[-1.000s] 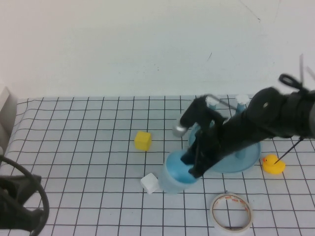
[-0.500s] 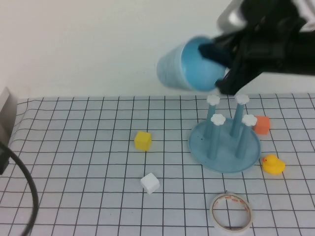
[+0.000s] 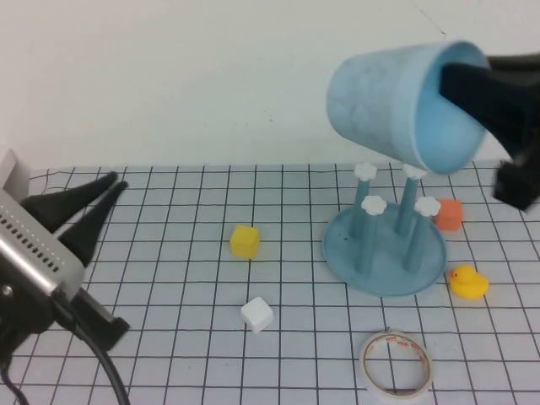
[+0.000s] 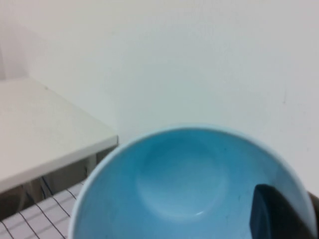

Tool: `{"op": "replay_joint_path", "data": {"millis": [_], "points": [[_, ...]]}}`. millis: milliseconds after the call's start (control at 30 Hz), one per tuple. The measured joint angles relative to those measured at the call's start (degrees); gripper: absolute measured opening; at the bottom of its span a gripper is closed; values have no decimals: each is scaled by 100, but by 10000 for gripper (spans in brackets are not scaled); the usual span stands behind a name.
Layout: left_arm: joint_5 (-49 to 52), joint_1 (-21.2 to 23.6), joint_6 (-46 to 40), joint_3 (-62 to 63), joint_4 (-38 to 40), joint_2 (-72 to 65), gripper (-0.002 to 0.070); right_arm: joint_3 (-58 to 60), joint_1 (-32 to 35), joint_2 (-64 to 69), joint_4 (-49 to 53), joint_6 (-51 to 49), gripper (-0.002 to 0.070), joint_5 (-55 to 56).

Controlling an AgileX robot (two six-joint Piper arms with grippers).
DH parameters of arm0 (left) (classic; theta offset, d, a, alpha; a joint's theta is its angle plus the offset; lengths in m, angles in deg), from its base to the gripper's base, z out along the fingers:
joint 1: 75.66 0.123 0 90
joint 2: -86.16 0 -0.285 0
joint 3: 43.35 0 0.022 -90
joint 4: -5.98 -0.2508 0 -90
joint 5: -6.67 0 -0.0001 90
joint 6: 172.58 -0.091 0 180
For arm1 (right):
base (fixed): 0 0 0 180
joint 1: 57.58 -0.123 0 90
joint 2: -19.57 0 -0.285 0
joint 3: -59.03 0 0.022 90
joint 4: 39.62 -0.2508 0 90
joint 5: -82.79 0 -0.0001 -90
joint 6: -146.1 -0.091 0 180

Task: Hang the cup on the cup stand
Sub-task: Adjust the cup with two arms

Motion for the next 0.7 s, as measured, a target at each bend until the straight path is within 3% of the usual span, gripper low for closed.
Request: {"op": "replay_joint_path", "data": {"millis": [133, 267, 333, 433, 600, 700], "points": [[-181, -485, 1309, 0, 560, 0, -1, 577, 0, -565, -1469, 1233, 19, -14], [-312, -808, 3524, 0, 1124, 0, 8, 795, 0, -825, -1906, 2137, 19, -351], [-355, -926, 4526, 0, 1165, 0, 50, 833, 0, -848, -1962, 2323, 19, -592], [-420, -1056, 6049, 0, 1195, 0, 180, 855, 0, -848, -1975, 2549, 19, -886], [-433, -1157, 8667, 0, 1227, -27, 529, 891, 0, -710, -1979, 2876, 19, -1205], [-433, -1157, 9843, 0, 1184, -79, 615, 986, 0, -545, -1979, 3060, 19, -1403]]}}
